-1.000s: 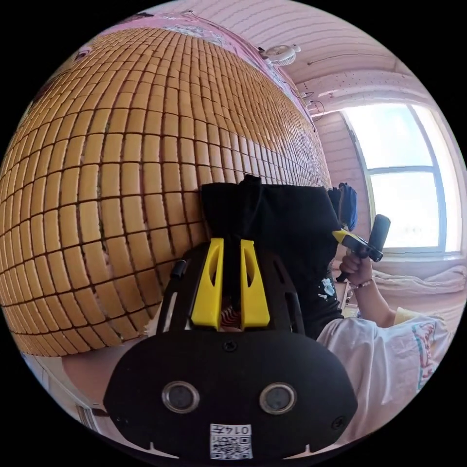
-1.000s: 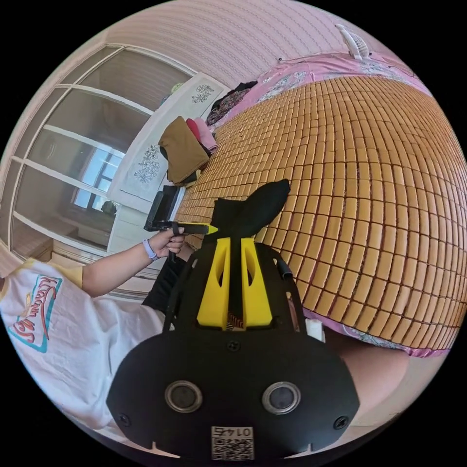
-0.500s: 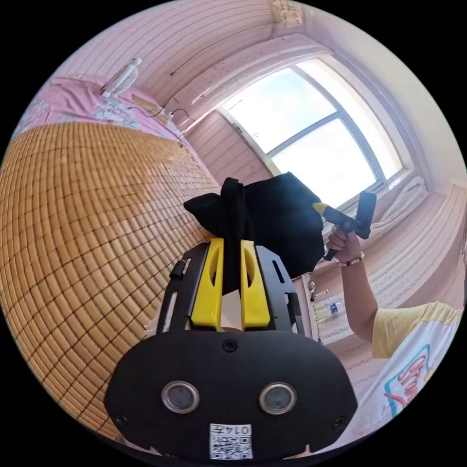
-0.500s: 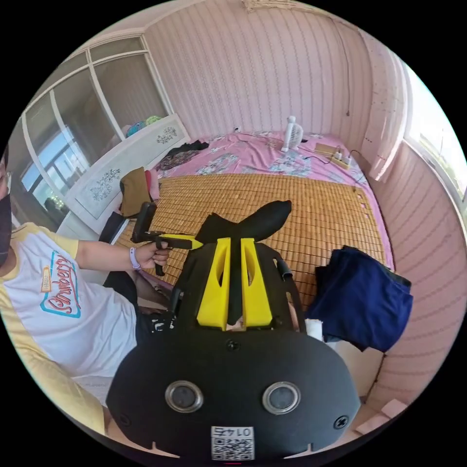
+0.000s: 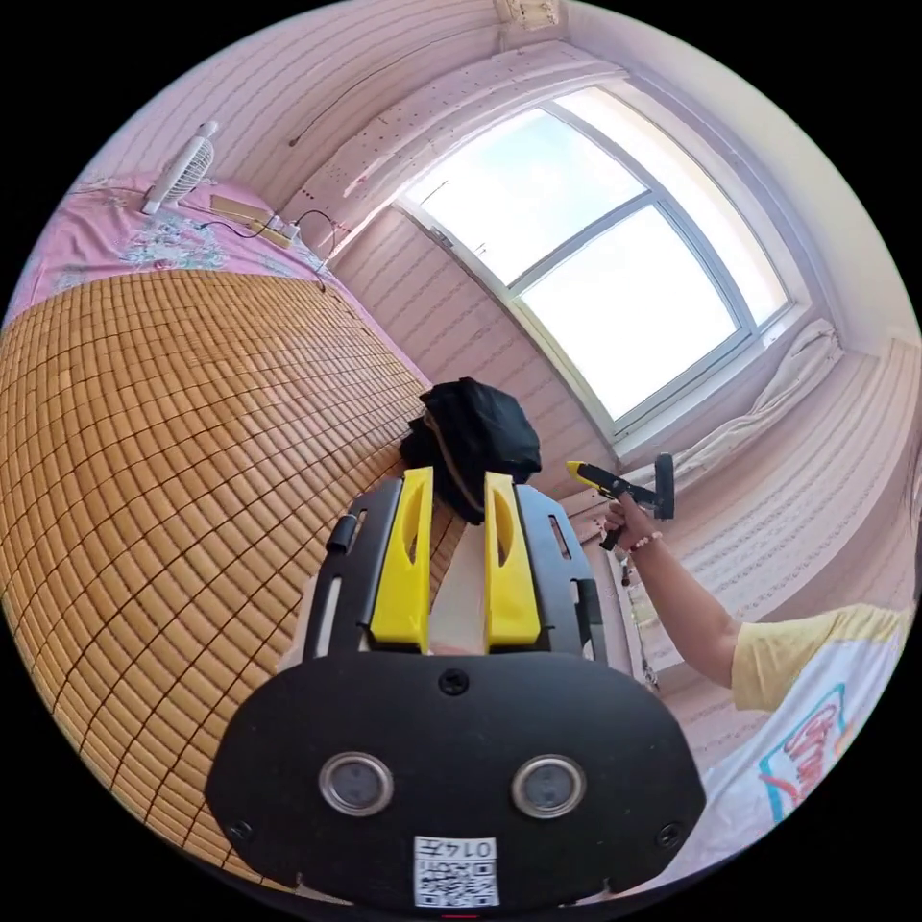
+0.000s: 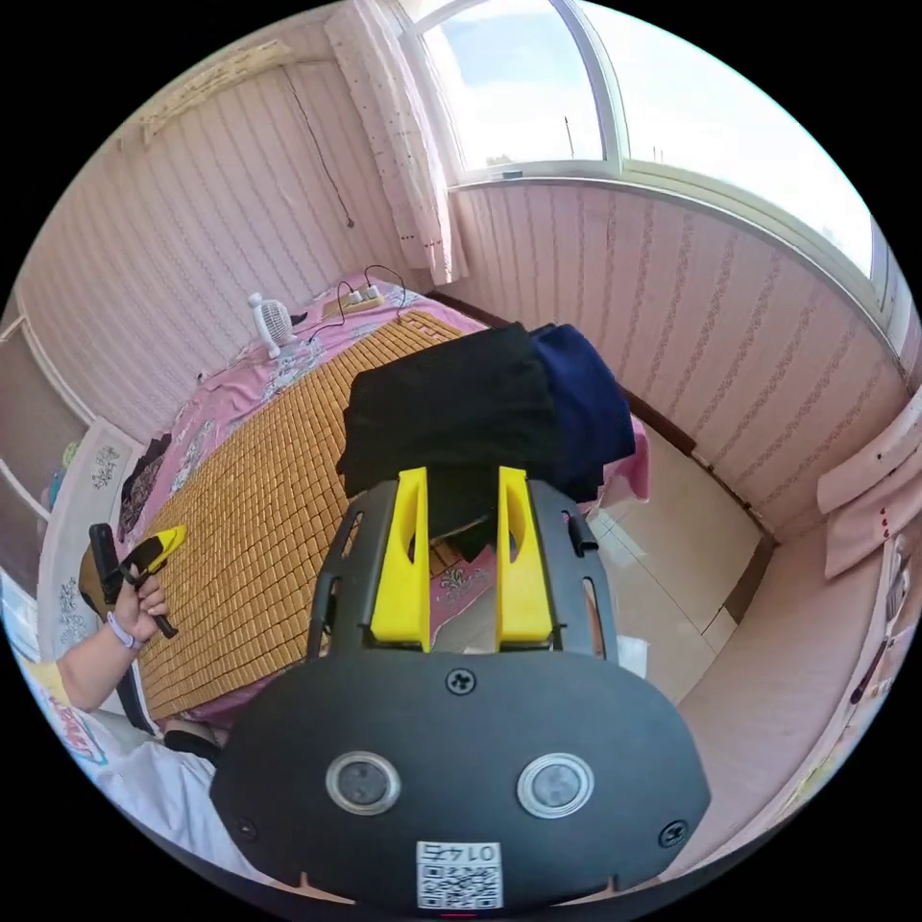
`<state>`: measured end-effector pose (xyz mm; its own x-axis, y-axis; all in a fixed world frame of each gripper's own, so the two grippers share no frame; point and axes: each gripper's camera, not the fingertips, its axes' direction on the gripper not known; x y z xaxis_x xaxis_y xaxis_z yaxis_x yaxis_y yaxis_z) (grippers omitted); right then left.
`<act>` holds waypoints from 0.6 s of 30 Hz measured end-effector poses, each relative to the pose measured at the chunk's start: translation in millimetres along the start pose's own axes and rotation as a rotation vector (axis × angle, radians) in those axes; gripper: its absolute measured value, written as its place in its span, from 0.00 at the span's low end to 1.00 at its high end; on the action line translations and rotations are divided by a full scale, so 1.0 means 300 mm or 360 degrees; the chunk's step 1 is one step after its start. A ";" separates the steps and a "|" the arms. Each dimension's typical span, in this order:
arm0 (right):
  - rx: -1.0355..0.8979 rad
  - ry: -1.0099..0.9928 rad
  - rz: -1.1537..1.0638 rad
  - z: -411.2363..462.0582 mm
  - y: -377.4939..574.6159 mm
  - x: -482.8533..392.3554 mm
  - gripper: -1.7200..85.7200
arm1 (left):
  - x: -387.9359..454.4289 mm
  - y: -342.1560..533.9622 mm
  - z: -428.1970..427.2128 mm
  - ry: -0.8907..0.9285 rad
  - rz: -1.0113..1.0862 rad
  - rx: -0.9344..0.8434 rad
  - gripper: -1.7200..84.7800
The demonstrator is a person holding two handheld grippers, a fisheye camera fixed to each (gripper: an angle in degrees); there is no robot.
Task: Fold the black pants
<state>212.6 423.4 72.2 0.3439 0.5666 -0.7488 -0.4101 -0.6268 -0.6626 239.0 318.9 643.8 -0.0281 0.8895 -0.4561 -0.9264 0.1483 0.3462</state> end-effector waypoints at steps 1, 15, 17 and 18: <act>0.0072 -0.0001 -0.0052 0.005 0.125 -0.046 0.13 | -0.017 0.045 -0.047 -0.0020 0.0000 -0.0006 0.11; -0.0112 0.0032 -0.0921 0.159 0.883 -0.736 0.02 | 0.266 1.264 -1.215 -0.1368 -0.0312 0.0658 0.01; -0.0063 -0.0132 -0.1168 0.205 0.878 -0.928 0.02 | 0.305 1.375 -1.286 -0.1444 -0.0367 0.0783 0.01; -0.0054 -0.0176 -0.1226 0.217 0.879 -0.978 0.02 | 0.324 1.447 -1.327 -0.1480 -0.0421 0.0850 0.01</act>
<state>-51.4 126.7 118.0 0.4344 0.8978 -0.0724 -0.0631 -0.0498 -0.9968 -315.4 297.5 423.3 0.6481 0.7469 0.1489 -0.5738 0.3502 0.7404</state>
